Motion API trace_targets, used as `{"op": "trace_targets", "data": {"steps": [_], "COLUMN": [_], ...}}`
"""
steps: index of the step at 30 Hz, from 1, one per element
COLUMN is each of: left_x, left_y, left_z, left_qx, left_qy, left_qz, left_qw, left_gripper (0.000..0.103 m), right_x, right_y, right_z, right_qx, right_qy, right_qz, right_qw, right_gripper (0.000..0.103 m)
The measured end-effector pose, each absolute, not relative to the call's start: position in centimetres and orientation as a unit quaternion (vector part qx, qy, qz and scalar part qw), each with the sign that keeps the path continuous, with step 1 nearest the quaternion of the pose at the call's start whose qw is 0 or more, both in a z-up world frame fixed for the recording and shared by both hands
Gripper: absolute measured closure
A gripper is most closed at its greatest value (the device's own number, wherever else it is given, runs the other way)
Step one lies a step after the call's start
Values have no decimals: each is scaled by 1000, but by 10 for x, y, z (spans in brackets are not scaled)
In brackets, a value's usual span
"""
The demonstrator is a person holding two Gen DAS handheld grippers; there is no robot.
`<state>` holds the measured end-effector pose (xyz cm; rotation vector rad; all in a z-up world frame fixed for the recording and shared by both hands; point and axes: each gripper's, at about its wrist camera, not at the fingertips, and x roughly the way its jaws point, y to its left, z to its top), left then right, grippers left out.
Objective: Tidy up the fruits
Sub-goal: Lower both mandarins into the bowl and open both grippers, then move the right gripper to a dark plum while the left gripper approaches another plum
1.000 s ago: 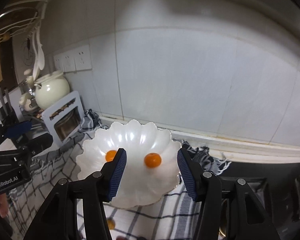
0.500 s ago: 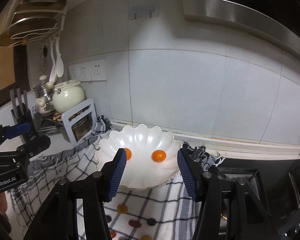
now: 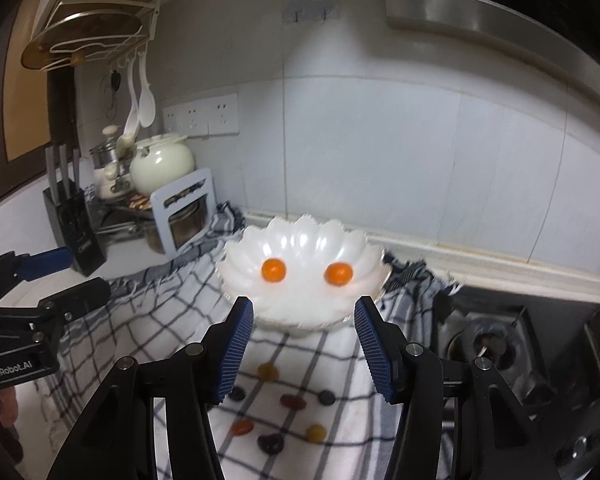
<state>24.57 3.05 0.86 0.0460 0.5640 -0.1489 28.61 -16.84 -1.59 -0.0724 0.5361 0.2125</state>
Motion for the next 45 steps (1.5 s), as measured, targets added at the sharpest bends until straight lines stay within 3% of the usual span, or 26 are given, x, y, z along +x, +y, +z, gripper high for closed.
{"op": "trace_targets", "data": {"steps": [26,45], "left_x": [219,253], "left_y": [27,14], "left_z": [-69,-128], "left_qx": [86,133], "left_qy": [323,355], "left_qz": [-152,-210], "left_qw": [930,901], "left_gripper": [31,38], "right_x": [255,267], "right_y": [-152,-145], "right_z": [-94,-150], "right_qx": [-53,-58], "right_qy": [356,399], "right_qz": [124,120], "right_qw": [925,907], "right_gripper": [49,49]}}
